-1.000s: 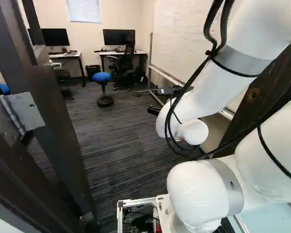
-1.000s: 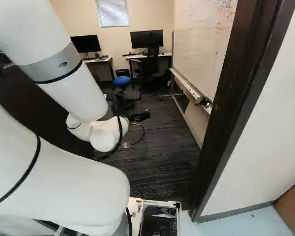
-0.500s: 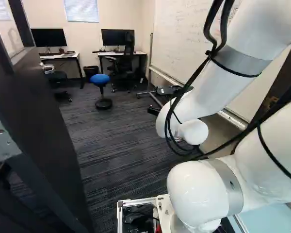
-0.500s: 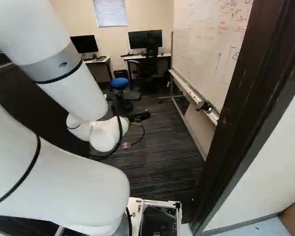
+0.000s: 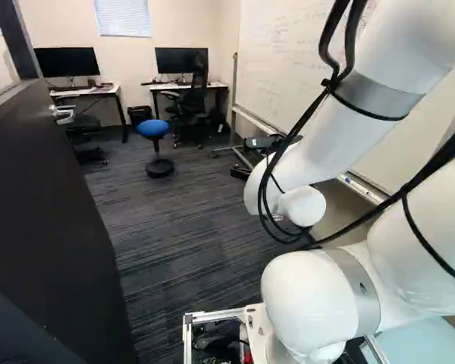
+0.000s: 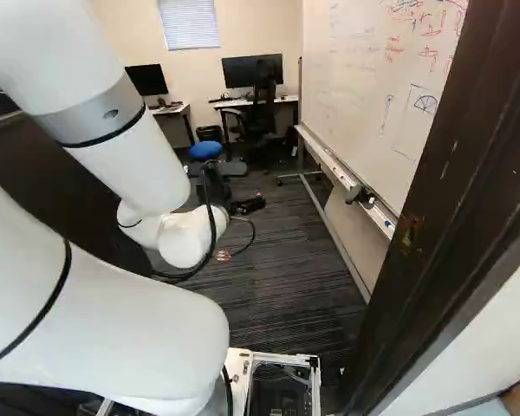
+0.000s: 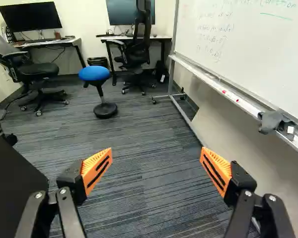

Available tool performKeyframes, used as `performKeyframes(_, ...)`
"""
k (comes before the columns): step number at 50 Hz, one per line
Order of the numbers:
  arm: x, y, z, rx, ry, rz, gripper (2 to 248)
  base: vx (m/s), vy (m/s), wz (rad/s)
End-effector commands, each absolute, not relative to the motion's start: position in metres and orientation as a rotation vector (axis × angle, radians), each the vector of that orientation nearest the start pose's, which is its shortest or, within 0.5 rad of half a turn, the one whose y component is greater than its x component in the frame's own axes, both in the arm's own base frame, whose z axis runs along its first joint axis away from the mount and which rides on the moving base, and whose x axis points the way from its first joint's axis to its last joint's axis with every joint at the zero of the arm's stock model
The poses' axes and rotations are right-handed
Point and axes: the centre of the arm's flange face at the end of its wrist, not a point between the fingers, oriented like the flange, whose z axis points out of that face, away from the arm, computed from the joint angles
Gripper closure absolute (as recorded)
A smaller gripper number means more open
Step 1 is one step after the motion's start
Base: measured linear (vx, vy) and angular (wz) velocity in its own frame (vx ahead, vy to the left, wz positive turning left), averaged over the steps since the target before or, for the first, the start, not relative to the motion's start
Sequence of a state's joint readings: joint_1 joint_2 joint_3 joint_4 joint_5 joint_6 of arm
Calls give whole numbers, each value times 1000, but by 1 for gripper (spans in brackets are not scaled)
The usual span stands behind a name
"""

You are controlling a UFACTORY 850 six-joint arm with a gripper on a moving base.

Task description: Open the door and move inside

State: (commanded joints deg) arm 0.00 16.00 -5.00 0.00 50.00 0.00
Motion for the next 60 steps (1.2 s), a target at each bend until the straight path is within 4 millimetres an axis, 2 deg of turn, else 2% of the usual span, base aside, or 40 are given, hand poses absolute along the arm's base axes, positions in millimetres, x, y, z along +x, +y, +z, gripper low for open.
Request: performKeyframes(60,270,0,366,-2558,0,-1824,3,171,4,-11)
